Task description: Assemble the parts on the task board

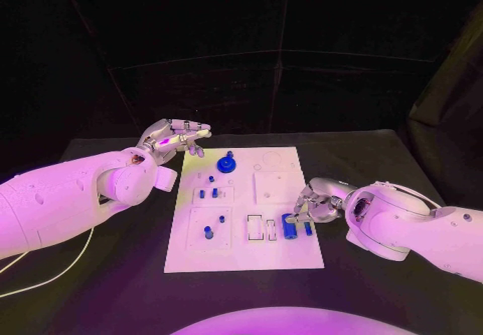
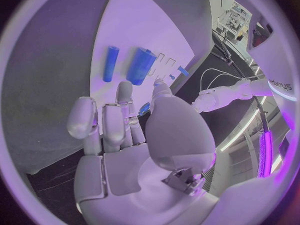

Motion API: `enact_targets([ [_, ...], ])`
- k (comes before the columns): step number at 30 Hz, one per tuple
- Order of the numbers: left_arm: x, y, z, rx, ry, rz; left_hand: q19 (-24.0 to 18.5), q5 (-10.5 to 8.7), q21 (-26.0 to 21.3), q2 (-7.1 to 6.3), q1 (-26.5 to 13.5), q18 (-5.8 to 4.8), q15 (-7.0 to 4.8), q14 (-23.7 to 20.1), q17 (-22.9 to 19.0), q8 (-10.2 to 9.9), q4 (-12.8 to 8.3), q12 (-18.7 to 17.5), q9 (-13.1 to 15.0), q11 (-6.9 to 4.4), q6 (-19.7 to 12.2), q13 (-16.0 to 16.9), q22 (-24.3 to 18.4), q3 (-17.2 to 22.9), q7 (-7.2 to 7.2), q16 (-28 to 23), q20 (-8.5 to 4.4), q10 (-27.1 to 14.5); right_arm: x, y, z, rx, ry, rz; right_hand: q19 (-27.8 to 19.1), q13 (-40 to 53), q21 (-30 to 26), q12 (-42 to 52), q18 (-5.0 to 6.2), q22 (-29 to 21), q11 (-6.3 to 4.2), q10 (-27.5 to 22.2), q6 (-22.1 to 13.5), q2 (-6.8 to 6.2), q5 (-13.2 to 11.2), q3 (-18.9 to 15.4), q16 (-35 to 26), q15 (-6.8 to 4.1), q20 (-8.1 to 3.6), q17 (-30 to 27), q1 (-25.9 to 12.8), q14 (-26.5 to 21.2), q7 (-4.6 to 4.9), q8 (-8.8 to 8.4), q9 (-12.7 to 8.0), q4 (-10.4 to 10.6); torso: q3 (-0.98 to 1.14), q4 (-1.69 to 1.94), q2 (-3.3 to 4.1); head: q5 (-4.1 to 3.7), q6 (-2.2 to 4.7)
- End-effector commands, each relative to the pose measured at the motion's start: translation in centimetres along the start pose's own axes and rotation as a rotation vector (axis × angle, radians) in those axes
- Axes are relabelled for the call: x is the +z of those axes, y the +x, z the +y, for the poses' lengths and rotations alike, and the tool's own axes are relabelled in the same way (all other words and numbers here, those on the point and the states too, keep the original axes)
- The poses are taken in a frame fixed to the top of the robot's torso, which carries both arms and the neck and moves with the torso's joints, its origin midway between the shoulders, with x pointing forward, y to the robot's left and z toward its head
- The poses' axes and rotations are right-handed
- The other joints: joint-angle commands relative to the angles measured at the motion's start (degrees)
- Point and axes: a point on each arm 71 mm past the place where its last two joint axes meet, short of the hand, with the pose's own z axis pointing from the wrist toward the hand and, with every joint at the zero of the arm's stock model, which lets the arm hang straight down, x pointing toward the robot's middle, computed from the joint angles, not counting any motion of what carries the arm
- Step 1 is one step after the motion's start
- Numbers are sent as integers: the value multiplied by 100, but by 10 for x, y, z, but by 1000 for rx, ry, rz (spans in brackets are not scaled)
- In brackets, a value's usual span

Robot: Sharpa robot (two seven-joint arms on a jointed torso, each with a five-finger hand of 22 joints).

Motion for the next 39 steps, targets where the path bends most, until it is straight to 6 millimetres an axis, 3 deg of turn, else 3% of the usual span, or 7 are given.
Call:
enact_targets([
  [1,0,2,-1,-8,2,13,0,11,-33,-25,13,31,-1,-28,-5,24,-15,32,-3,18,-40,-9,-8,-4,-7,-29,-15,-33,2,7,-2,-64,55,51,53,272,43,231,-115,45,-3,102,-49,5,-34,-43,66,-29,2,66,-57,219,-13,51,20,-11,-7,-1,4,8,-9],
  [12,0,1,-1,-8,1,12,0,11,-33,-25,13,31,-1,-28,-5,24,-15,32,-3,18,-40,-9,-8,-4,-7,-29,-15,-33,9,19,5,-114,61,79,73,577,80,466,-124,107,-15,146,-39,40,-37,-59,121,-36,0,143,-62,225,-31,153,67,-13,-1,3,4,3,-24],
  [22,0,1,-1,-8,-1,13,0,11,-38,-21,4,30,1,-30,-9,30,-10,35,-3,20,-47,-9,-12,-7,-5,-29,-13,-39,15,29,9,-136,54,92,73,807,103,590,-127,143,-45,136,-6,213,48,-44,156,-58,-18,191,128,222,-65,312,146,-53,-4,-2,8,11,-33],
  [30,-1,0,0,-8,-3,14,0,12,-40,-20,5,31,2,-31,-11,33,-12,37,-3,20,-50,-9,-14,-7,-5,-29,-13,-42,16,32,12,-150,46,72,118,1028,163,682,-146,251,-91,159,41,440,704,103,245,-96,-52,333,829,240,-100,480,240,-303,-5,-9,1,24,-41],
  [34,-1,0,0,-9,-4,15,0,12,-40,-20,5,31,2,-31,-11,33,-12,37,-3,20,-50,-9,-14,-7,-5,-29,-13,-42,13,30,13,-137,42,39,154,1102,202,717,-160,320,-110,197,88,505,912,111,305,-110,-65,430,908,255,-123,542,281,-316,-2,-9,3,36,-48],
  [39,-1,0,0,-9,-5,15,0,12,-40,-20,5,31,2,-31,-11,33,-12,37,-3,20,-50,-9,-14,-7,-5,-29,-13,-42,6,27,15,-82,34,2,190,1157,239,744,-173,385,-117,236,107,516,998,50,352,-116,-72,506,835,267,-132,574,308,-243,0,-6,0,42,-46],
])
